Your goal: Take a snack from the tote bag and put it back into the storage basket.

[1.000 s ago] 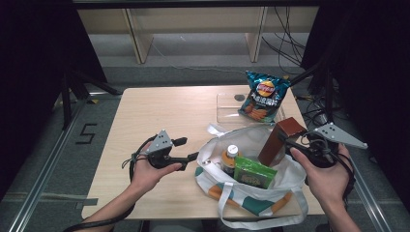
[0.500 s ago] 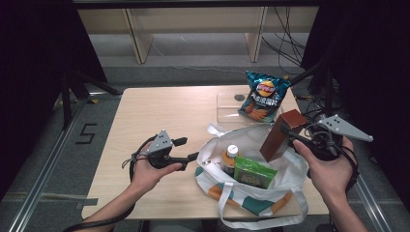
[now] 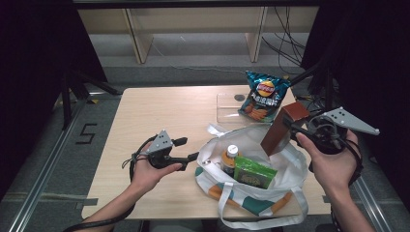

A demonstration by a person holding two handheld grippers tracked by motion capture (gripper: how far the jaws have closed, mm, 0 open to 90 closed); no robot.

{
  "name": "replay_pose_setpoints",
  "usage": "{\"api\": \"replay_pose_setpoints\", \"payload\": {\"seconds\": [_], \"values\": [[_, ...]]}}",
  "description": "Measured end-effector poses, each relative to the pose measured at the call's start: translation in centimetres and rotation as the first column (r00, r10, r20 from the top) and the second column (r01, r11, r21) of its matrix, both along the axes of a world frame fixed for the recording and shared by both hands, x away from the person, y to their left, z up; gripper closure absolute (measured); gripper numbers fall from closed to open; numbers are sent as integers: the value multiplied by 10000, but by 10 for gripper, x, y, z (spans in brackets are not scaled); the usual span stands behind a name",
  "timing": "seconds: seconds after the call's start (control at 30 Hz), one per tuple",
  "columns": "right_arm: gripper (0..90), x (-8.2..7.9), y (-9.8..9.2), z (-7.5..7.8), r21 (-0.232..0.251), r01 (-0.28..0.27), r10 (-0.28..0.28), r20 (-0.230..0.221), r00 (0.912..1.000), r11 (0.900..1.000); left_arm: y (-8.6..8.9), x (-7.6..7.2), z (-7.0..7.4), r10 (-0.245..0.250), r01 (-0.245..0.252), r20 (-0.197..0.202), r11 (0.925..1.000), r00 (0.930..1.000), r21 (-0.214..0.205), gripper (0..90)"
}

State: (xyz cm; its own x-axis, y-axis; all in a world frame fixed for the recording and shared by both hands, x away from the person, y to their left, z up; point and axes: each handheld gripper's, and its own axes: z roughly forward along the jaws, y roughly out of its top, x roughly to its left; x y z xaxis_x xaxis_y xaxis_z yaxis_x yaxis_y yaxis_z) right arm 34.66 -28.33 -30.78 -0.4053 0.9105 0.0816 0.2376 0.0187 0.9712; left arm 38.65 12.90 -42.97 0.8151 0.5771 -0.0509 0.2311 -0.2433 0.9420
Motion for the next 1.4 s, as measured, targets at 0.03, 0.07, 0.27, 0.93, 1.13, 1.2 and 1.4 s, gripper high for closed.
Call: {"api": "replay_pose_setpoints", "payload": {"seconds": [0.03,0.07,0.27,0.93,1.13,1.2,1.4], "values": [[392,0,0,1,4,16,-16,16,10000,10000,0,0,0,-9,9,-3,10000,10000,6,299],[392,1,0,2,-73,17,-16,132,9999,10000,0,0,0,-6,6,-8,10000,10000,2,299],[392,3,-1,10,78,5,-6,216,9998,10000,0,-1,0,59,-59,-63,10000,10000,-41,299],[393,11,-5,21,276,81,-89,291,9995,9996,0,0,0,47,-47,-61,10000,10000,-31,298],[394,11,-5,27,324,59,-73,438,9990,9995,0,0,0,-7,6,-45,9999,10000,-110,298],[394,10,-6,29,361,113,-132,512,9986,9993,0,0,0,53,-53,-55,10000,10000,-19,299],[393,11,-8,34,430,221,-245,571,9981,9988,0,0,0,43,-43,-53,10000,10000,-38,298]]}}
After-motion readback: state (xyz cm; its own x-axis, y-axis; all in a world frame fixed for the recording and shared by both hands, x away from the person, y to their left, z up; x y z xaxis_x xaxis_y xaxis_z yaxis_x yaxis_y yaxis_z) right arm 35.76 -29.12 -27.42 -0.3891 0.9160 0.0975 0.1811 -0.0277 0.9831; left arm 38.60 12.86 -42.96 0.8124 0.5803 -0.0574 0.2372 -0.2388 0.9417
